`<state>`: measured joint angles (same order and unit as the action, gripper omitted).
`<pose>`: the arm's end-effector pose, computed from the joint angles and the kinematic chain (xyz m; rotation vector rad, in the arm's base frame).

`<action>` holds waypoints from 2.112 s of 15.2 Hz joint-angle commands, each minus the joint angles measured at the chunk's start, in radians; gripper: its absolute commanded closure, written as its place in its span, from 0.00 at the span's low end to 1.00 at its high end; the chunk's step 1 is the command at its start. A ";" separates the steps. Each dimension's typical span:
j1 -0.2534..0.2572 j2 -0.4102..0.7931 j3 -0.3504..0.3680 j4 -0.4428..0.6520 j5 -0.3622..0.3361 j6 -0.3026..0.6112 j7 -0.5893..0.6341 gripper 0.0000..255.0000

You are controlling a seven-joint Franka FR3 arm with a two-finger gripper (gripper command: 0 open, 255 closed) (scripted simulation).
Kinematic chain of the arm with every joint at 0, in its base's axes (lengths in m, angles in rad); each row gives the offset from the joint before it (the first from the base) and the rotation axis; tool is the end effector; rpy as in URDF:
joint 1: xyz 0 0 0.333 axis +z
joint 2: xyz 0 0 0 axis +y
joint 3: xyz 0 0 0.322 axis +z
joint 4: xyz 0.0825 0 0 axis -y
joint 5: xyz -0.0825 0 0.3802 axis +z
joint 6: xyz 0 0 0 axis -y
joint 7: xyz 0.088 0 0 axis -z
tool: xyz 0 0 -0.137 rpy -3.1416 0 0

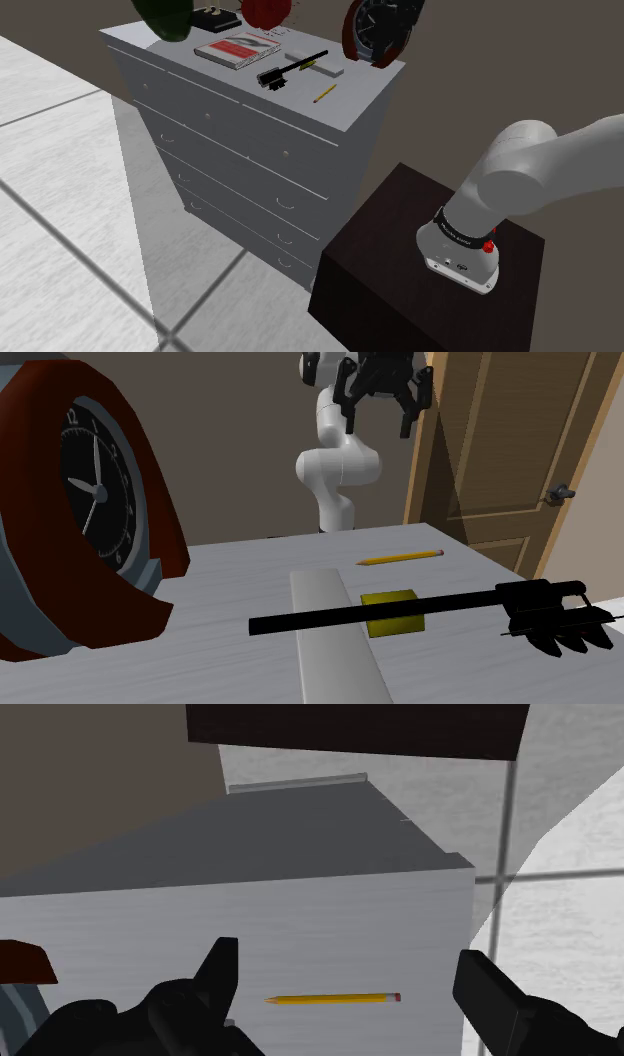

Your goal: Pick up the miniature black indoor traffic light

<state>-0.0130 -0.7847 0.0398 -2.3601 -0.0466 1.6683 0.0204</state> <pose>0.3118 0.0055 0.5717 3.0652 -0.0024 0.1439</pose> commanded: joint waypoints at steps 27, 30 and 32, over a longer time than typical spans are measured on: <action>-0.126 1.339 0.032 1.279 -0.016 -0.434 0.636 0.00; -0.128 1.329 0.032 1.223 -0.015 -0.388 0.637 0.00; -0.129 1.325 0.032 1.195 -0.015 -0.364 0.638 0.00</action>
<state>-0.1418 0.5421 0.0720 -1.1505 -0.0616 1.2914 0.6578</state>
